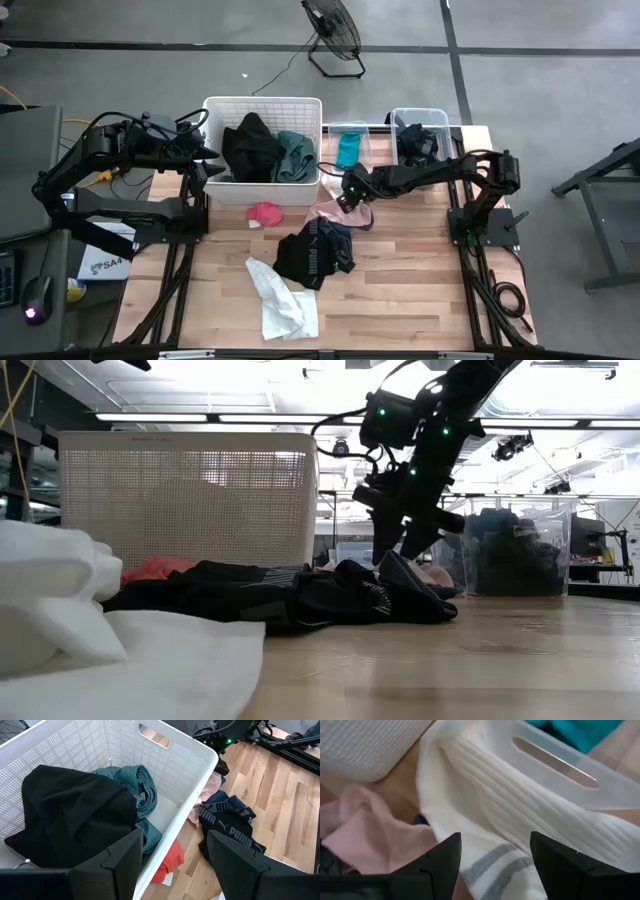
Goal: Pick & Place Cloths
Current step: Put the white sock into the left transparent bin
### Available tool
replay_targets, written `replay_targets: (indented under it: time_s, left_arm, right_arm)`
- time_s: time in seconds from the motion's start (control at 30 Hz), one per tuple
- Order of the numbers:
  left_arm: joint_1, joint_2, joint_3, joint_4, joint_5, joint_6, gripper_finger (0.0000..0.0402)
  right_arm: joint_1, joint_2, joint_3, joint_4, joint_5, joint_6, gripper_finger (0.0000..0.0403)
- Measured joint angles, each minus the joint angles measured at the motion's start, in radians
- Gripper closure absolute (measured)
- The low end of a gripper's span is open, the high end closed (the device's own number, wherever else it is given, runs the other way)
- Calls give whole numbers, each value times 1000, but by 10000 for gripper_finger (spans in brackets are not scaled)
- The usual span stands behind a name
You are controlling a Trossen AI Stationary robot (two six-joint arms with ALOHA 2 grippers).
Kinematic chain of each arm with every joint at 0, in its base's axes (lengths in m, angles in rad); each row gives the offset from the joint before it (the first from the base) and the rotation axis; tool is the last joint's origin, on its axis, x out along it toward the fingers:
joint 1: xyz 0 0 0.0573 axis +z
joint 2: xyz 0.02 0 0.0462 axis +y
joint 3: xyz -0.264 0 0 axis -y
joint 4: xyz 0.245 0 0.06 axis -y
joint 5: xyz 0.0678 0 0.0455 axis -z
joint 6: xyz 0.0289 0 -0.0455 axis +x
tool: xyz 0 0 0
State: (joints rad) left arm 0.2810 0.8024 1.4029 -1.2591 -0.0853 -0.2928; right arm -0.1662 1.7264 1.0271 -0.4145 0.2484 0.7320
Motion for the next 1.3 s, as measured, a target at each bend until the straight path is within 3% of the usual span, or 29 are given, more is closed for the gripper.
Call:
replay_targets:
  time_s: [0.33, 0.77, 0.93, 1.17, 1.3]
  left_arm:
    - [0, 0, 0, 0, 0, -16, 186]
    - [0, 0, 0, 0, 0, -40, 186]
    - [0, 0, 0, 0, 0, -53, 186]
    - [0, 0, 0, 0, 0, -53, 186]
    - [0, 0, 0, 0, 0, -53, 186]
  right_arm:
    - [-32, 62, 1, 8, -70, -52, 175]
    - [-61, 140, 4, 8, -96, 6, 183]
    - [-68, 141, 4, -23, -102, 40, 242]
    - [-70, 142, 4, -20, -170, 83, 383]
    - [-58, 124, 2, 8, -231, 114, 388]
